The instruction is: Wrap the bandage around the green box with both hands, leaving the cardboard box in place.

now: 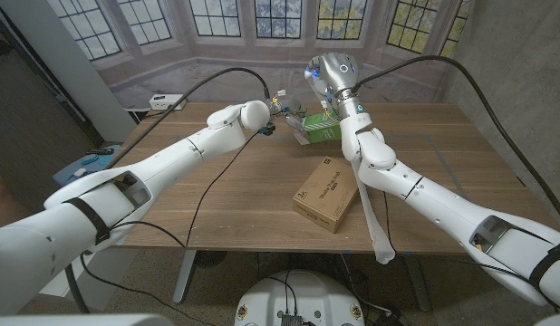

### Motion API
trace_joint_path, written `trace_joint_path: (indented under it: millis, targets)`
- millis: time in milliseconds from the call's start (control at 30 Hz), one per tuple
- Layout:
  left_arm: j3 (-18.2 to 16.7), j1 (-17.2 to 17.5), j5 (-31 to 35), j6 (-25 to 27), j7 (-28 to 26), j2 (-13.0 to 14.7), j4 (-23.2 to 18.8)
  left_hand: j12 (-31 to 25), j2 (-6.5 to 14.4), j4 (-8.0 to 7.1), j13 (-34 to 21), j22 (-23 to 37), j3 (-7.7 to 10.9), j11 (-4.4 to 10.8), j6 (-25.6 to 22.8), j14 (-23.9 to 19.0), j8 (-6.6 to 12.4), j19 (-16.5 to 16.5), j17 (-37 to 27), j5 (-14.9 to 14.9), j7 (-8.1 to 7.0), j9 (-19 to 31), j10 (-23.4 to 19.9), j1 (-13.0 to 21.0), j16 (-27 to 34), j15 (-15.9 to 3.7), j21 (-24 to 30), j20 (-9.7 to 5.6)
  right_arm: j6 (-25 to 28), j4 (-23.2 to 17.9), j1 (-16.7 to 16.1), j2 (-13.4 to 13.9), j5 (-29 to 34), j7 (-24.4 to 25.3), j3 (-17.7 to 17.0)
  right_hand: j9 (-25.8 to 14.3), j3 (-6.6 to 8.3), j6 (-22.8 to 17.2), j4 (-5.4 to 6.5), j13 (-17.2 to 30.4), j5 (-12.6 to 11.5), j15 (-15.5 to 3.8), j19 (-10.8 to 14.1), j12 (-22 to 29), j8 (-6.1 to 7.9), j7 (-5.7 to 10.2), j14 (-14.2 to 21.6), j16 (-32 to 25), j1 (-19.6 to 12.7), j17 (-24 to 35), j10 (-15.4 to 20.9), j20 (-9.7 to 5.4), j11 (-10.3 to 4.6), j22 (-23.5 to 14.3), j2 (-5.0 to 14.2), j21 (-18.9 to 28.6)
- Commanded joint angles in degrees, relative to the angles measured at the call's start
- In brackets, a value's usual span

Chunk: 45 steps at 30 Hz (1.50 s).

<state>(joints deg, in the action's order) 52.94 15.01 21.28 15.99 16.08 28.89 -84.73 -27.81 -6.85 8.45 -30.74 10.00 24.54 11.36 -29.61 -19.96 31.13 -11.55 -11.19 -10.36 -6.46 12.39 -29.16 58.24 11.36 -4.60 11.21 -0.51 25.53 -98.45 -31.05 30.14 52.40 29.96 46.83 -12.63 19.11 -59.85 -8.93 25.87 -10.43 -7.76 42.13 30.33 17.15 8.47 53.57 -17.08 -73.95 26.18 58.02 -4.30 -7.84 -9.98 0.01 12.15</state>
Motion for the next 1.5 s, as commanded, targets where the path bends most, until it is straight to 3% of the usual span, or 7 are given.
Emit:
trace_joint_path:
  millis: [33, 767, 1500]
  targets:
    - [0.6, -0.3, -0.2, 0.1, -0.3, -0.5, 0.6, 0.0, 5.8, 0.13, -0.1, 0.3, -0.15, 0.13, -6.4, 0.0, 0.8, 0.0, -0.1, 0.0, 0.46, 0.2, -0.1, -1.0, 0.2, 0.36, 0.2, 0.03, 0.9, -5.3, -2.3, 0.8, 1.8, -1.5, -1.3, -0.3, -0.22, -0.2, -0.17, 0.3, -0.2, -6.06, 0.6, 0.2, -0.04, -0.53, 0.6, 0.1, -0.2, 0.1, 3.0, -5.08, -2.47, -0.3, 0.45, 0.1]
    - [0.6, -0.6, -1.4, -1.7, -2.5, -2.0, 3.9, 0.1, 6.1, 0.05, -0.3, 0.3, -0.35, 0.07, -6.8, -0.1, 1.01, -0.1, -0.1, -0.1, 0.84, 0.2, -0.3, -1.1, 0.2, 0.4, 0.3, 0.11, 4.4, -13.7, -7.7, -1.0, 5.5, -6.3, -1.8, -0.4, -0.53, -0.3, -0.27, 0.5, -0.1, -6.03, 0.6, 0.1, -0.3, -0.87, 0.9, 0.4, -0.5, 0.5, 3.1, -4.75, -2.14, -0.3, 0.55, 0.2]
    - [0.9, -1.4, -1.8, -3.2, -3.2, -2.6, 5.5, 0.2, 6.1, 0.09, -0.5, 0.3, -0.41, -0.04, -6.9, -0.2, 1.11, -0.2, -0.1, -0.2, 0.8, 0.2, -0.6, -1.2, 0.0, 0.38, 0.3, 0.01, 4.9, -18.1, -11.5, -1.2, 10.3, -8.8, -2.2, -0.5, -0.79, -0.4, -0.29, 0.5, 0.0, -6.0, 0.7, -0.1, -0.53, -1.18, 1.2, 0.6, -0.9, 0.8, 3.1, -4.54, -2.17, -0.3, 0.6, 0.2]
